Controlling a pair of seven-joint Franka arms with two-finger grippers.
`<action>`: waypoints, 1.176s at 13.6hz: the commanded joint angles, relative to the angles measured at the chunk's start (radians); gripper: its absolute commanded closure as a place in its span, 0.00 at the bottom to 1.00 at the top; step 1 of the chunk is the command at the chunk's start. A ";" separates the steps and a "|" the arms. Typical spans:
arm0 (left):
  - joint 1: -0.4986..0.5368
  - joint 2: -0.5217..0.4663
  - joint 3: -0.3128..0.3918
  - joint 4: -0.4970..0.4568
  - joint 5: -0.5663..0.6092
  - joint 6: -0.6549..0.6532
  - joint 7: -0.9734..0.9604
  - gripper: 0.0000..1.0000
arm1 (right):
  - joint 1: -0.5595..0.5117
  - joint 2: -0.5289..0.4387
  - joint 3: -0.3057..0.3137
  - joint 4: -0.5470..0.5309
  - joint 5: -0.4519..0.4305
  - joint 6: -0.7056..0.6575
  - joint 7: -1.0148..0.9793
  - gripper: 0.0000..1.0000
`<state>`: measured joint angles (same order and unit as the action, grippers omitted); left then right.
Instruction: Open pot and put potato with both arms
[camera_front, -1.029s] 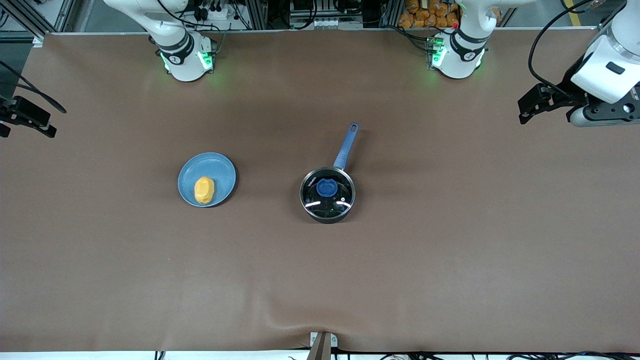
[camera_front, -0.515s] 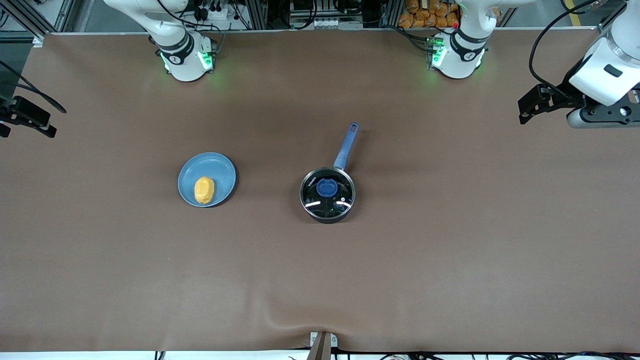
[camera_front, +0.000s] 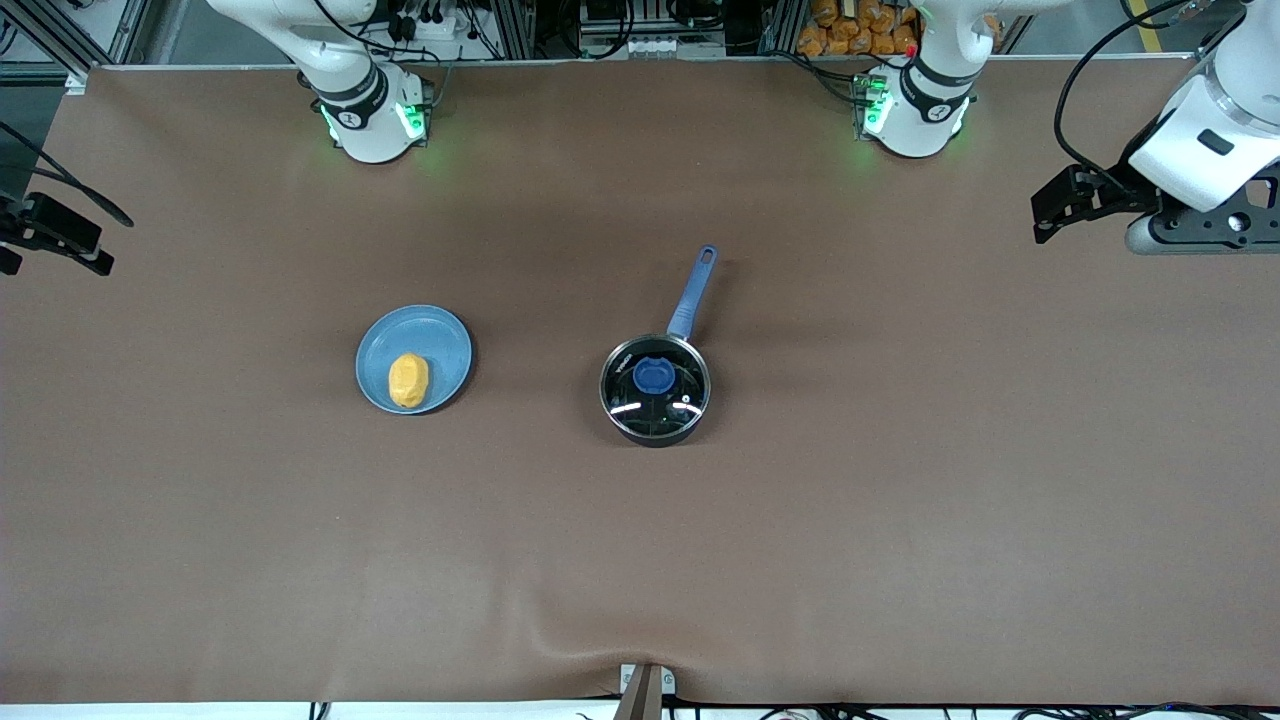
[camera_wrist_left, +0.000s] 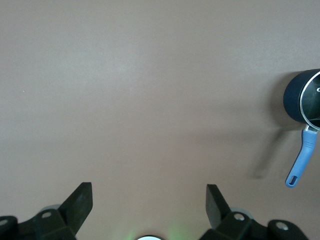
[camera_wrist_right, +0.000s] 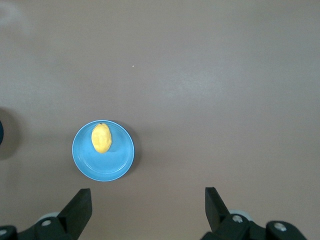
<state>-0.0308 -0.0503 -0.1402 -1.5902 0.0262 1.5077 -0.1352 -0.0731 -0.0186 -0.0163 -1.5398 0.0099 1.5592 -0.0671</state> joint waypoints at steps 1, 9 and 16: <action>-0.003 -0.005 -0.010 0.004 0.001 -0.015 0.022 0.00 | 0.004 0.002 -0.001 0.004 -0.001 -0.007 0.018 0.00; -0.001 0.000 -0.062 0.004 0.003 -0.021 0.020 0.00 | 0.004 0.003 -0.001 -0.003 -0.001 -0.007 0.018 0.00; -0.003 0.010 -0.096 0.009 0.003 -0.024 0.008 0.00 | 0.038 0.032 -0.001 -0.082 0.012 0.019 0.038 0.00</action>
<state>-0.0347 -0.0487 -0.2340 -1.5930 0.0262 1.4963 -0.1340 -0.0585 -0.0027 -0.0150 -1.6022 0.0131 1.5651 -0.0539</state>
